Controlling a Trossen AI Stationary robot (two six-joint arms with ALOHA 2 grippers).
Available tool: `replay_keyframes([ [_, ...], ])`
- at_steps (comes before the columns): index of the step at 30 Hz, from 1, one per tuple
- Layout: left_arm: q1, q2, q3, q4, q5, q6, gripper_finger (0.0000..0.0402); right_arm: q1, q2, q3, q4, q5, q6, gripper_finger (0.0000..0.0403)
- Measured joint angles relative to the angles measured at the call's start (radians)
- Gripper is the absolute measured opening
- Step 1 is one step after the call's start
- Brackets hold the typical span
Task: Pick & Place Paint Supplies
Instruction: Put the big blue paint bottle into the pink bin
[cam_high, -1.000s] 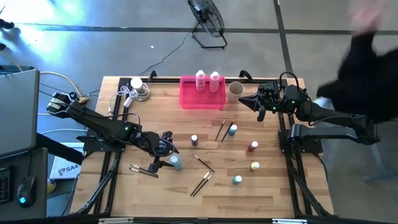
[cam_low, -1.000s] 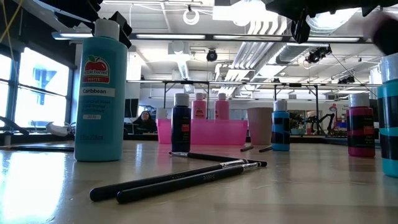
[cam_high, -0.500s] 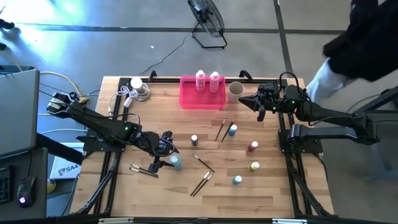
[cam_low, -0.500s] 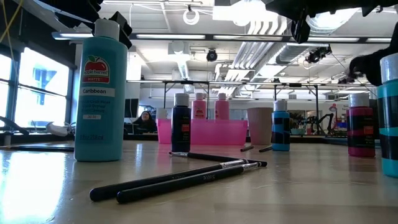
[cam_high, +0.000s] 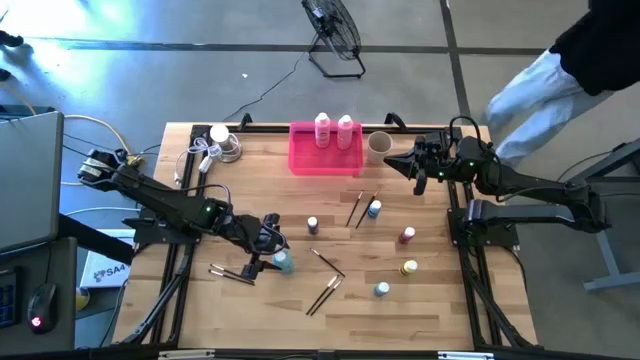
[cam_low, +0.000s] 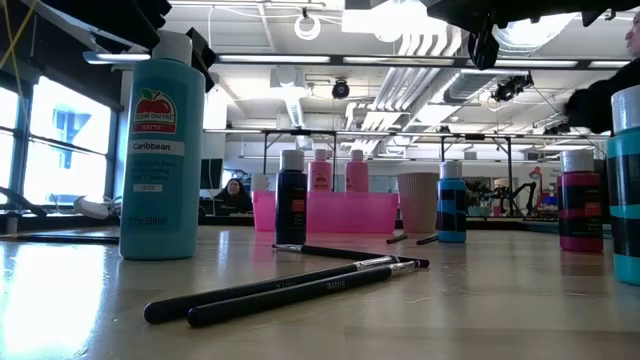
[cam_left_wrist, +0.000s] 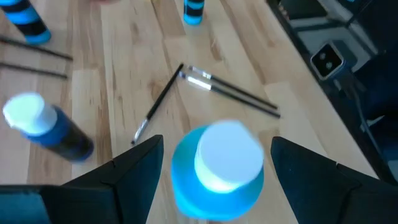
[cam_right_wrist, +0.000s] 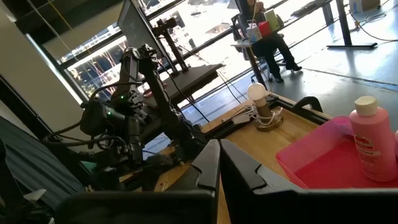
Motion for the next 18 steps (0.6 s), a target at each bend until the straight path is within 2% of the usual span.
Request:
replay_keyframes([
  [18,0.000,0.001,0.000,0.029,0.005,0.000,0.0293,0.000,0.000,0.000,-0.011,0.000,0.000,0.0004],
])
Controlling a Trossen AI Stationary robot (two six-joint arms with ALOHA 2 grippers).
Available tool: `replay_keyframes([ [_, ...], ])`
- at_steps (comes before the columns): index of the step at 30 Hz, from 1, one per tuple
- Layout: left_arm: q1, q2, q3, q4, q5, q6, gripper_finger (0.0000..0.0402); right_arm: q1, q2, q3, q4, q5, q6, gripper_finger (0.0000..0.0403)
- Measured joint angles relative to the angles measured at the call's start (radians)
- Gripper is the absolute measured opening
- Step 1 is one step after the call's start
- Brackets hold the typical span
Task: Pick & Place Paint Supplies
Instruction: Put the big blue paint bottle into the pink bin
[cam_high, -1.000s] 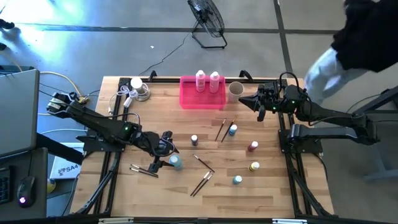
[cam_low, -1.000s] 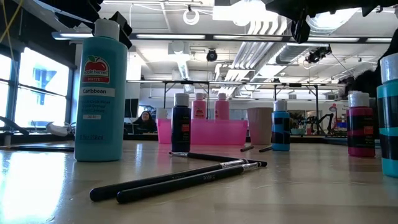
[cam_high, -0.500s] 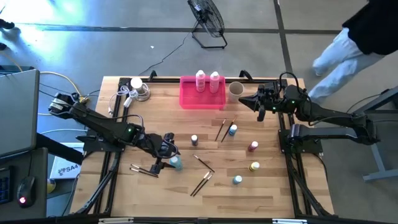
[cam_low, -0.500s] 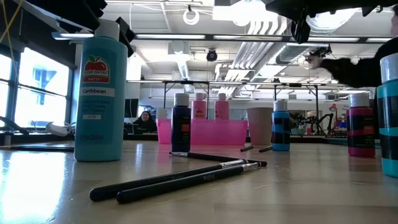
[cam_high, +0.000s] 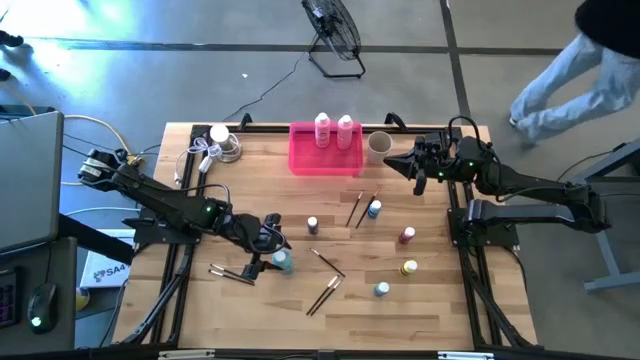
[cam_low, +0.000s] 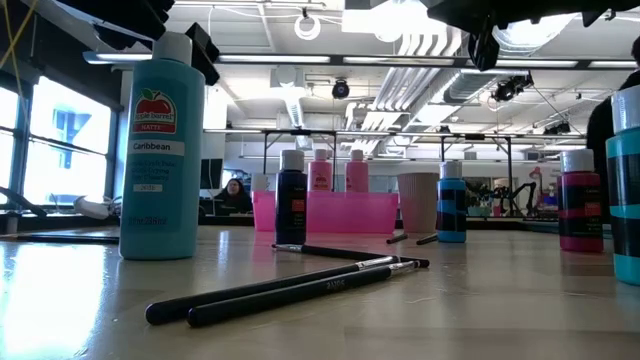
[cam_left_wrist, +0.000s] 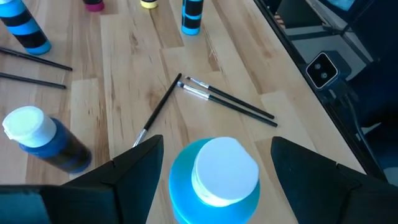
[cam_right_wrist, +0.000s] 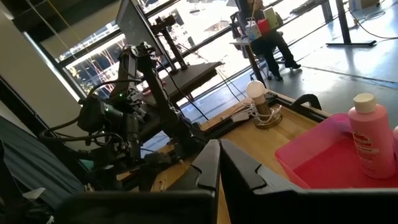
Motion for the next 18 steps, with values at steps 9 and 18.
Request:
replay_keyframes([
  [9,0.000,0.000,0.000,0.000,0.010,0.000,0.0268,0.000,0.000,0.000,-0.017,0.000,0.000,0.0004],
  [18,0.000,0.000,0.000,0.000,0.016,0.000,0.0188,0.000,0.000,0.000,-0.017,0.000,0.000,0.0004],
])
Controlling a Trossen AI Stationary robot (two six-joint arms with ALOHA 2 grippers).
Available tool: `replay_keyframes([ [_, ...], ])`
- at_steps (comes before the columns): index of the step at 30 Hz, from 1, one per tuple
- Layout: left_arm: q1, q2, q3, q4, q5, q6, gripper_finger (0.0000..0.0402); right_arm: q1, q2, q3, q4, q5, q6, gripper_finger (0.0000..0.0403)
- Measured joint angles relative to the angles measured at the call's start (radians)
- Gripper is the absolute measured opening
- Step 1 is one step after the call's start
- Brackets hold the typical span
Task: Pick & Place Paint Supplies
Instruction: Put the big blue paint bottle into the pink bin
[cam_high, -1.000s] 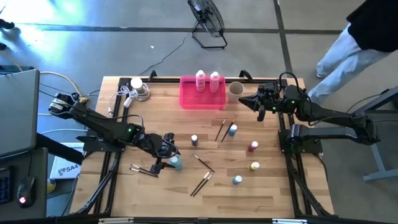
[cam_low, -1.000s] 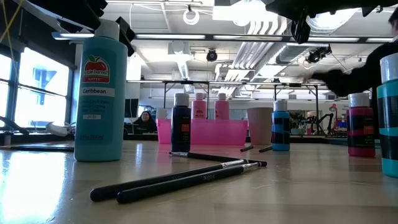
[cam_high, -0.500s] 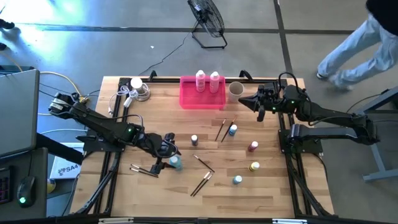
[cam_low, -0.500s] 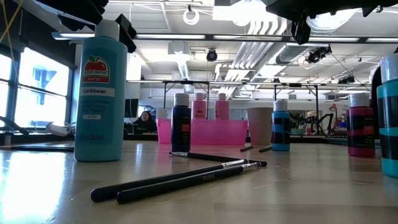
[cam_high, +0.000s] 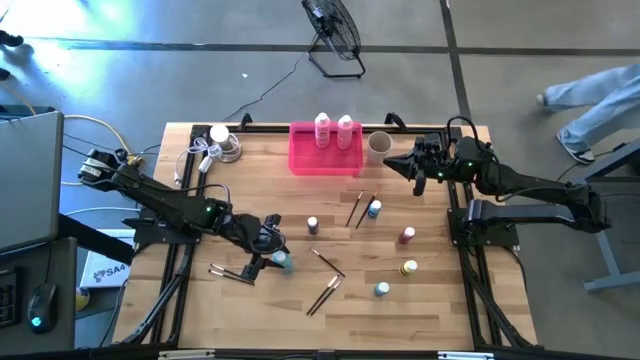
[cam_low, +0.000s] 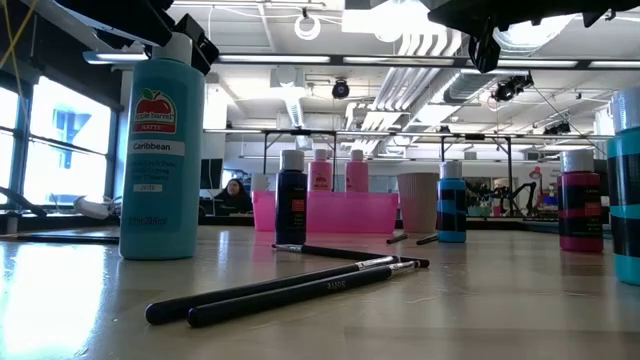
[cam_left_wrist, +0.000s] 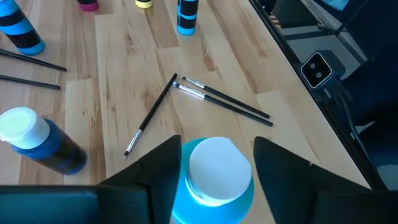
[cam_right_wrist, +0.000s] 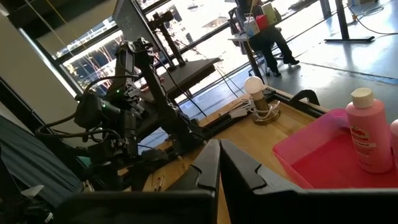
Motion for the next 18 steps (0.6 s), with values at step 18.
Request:
replay_keyframes([
  [18,0.000,0.000,0.001,0.000,-0.002,0.000,0.0154,0.000,0.000,0.000,0.000,-0.003,-0.020,0.0004],
])
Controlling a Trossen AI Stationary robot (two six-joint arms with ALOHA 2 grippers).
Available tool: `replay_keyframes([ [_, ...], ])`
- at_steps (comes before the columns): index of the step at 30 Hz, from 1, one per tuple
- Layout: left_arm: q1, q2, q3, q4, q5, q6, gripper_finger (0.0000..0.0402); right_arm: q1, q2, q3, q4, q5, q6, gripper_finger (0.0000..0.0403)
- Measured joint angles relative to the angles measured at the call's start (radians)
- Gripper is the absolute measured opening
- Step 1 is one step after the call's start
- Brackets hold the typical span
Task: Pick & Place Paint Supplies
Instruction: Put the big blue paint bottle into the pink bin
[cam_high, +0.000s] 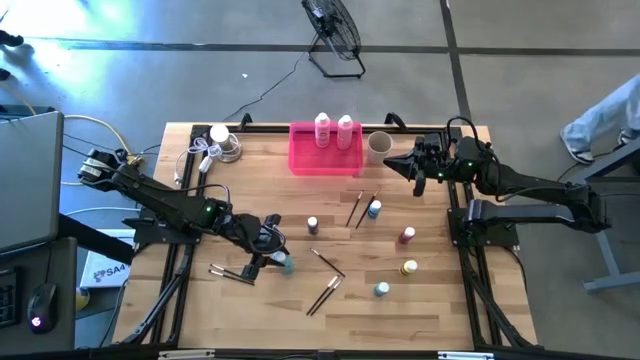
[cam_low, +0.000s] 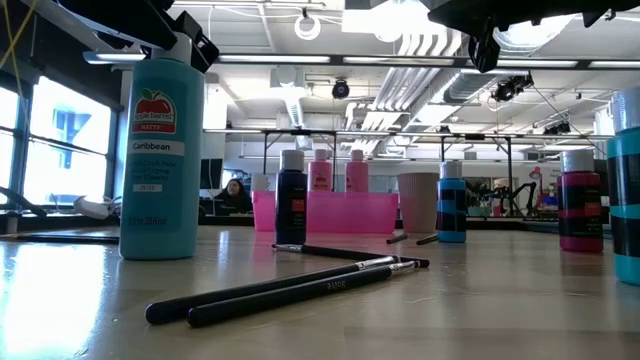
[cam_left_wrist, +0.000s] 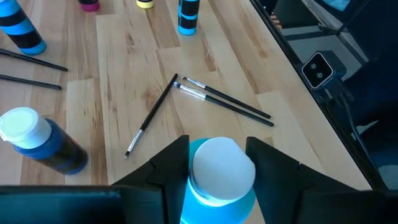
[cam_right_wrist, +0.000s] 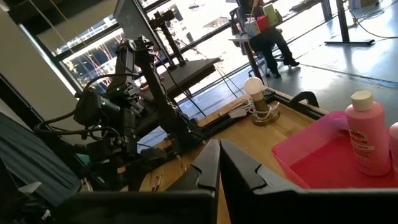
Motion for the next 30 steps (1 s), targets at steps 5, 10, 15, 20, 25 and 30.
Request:
replay_keyframes([
  [5,0.000,0.000,0.000,-0.001,-0.008,0.000,0.0154,0.000,0.000,0.000,0.000,0.000,0.000,0.0004],
  [10,0.000,0.000,0.000,-0.013,-0.050,-0.091,0.0154,0.000,0.000,0.000,0.000,-0.001,0.000,0.0004],
  [15,0.000,-0.002,0.003,-0.046,-0.106,-0.182,0.0154,0.000,0.000,0.000,0.000,-0.001,-0.018,0.0004],
  [20,0.000,-0.002,0.004,-0.058,-0.179,-0.277,0.0154,0.000,0.000,0.000,0.000,-0.001,-0.043,0.0004],
  [25,0.000,-0.001,0.002,-0.059,-0.235,-0.343,0.0154,0.000,0.000,0.000,0.000,-0.050,-0.031,0.0004],
  [30,0.000,-0.001,0.001,-0.060,-0.271,-0.412,0.0154,0.000,0.000,0.000,0.000,-0.097,-0.030,0.0004],
])
